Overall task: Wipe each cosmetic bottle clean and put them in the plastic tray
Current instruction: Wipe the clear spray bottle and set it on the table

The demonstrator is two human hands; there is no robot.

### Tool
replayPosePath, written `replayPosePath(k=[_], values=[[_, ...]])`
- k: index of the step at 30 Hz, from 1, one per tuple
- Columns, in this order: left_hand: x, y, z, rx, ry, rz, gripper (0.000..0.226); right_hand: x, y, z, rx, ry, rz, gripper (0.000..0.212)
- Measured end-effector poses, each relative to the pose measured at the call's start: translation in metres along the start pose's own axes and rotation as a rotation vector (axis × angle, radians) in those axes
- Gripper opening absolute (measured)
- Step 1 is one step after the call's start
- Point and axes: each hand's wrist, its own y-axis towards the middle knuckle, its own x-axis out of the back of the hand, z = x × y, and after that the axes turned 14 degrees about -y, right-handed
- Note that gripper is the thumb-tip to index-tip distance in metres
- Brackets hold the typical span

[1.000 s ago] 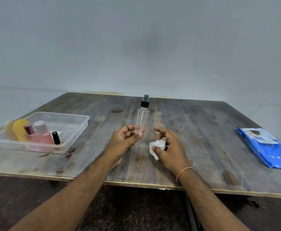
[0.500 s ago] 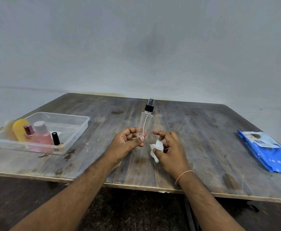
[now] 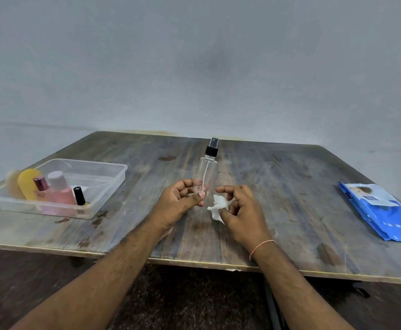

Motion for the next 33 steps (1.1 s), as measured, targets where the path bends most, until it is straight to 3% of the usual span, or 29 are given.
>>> replayPosePath(k=[10, 16, 19, 24, 29, 33], values=[[0.003, 0.001, 0.002, 0.006, 0.049, -0.009, 0.028, 0.003, -0.003, 0.002, -0.011, 0.112, -0.01, 0.057], [0.0, -0.007, 0.002, -0.044, 0.163, 0.001, 0.037, 0.009, -0.004, 0.013, -0.086, 0.185, -0.113, 0.031], [-0.002, -0.013, -0.003, -0.074, 0.21, 0.031, 0.033, 0.013, -0.001, 0.023, -0.116, 0.237, -0.127, 0.042], [0.002, -0.021, -0.029, -0.098, 0.253, 0.084, 0.039, 0.021, 0.017, 0.047, -0.115, 0.349, -0.053, 0.038], [0.017, -0.026, -0.064, -0.087, 0.393, 0.096, 0.028, 0.018, 0.034, 0.086, -0.087, 0.427, -0.029, 0.036], [0.031, -0.027, -0.105, -0.162, 0.515, 0.076, 0.041, 0.011, 0.045, 0.113, -0.04, 0.441, -0.009, 0.036]])
